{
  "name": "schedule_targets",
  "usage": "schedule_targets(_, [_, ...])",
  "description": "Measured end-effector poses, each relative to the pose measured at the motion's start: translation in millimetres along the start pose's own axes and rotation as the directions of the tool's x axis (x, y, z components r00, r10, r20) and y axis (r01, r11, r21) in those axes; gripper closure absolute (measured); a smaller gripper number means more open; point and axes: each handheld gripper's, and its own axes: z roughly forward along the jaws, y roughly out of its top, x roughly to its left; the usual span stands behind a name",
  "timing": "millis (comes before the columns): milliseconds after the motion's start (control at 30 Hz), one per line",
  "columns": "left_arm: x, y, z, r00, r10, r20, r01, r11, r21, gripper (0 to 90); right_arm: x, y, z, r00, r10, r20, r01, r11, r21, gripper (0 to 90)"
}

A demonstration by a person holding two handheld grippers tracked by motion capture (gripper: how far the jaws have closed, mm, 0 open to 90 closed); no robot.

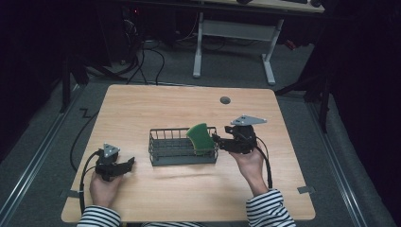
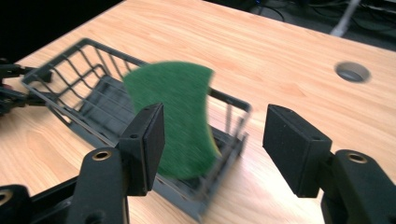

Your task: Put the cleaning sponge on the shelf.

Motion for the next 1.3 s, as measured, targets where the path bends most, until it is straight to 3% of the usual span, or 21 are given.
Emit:
schedule_targets(333, [-0.3,-0.4,-0.4,1.0,0.001,0.001,-0.001,1.0,0.0,28.7,-35.3,-25.4,-28.2,0.9936,0.104,0.044,-0.102,0.994,-0.051,39.3])
schedule_targets(533, [-0.3,-0.5,-0.4,1.0,0.0,0.001,0.0,1.0,0.0,28.7,-54.3,-45.0,-44.4,0.9827,0.148,0.11,-0.142,0.988,-0.064,41.7])
schedule_targets(633, [-0.2,-0.4,-0.4,1.0,0.001,0.001,-0.001,1.0,0.0,28.7,-62.8,-55.1,-52.9,0.9767,0.179,0.118,-0.17,0.982,-0.084,41.7])
schedule_targets(867, [-0.3,-0.5,-0.5,1.0,0.001,0.001,-0.001,1.0,0.0,28.7,-73.8,-79.6,-64.3,0.9712,0.187,0.147,-0.175,0.981,-0.087,42.5])
schedule_targets(1000, [-0.3,-0.4,-0.4,1.0,0.001,0.001,-0.001,1.0,0.0,28.7,-81.2,-97.8,-66.3,0.964,0.218,0.152,-0.203,0.973,-0.107,43.0])
schedule_targets(1300, [-0.3,-0.4,-0.4,1.0,0.001,0.001,-0.001,1.0,0.0,28.7,-81.8,-126.1,-63.4,0.9588,0.238,0.156,-0.224,0.969,-0.099,42.9])
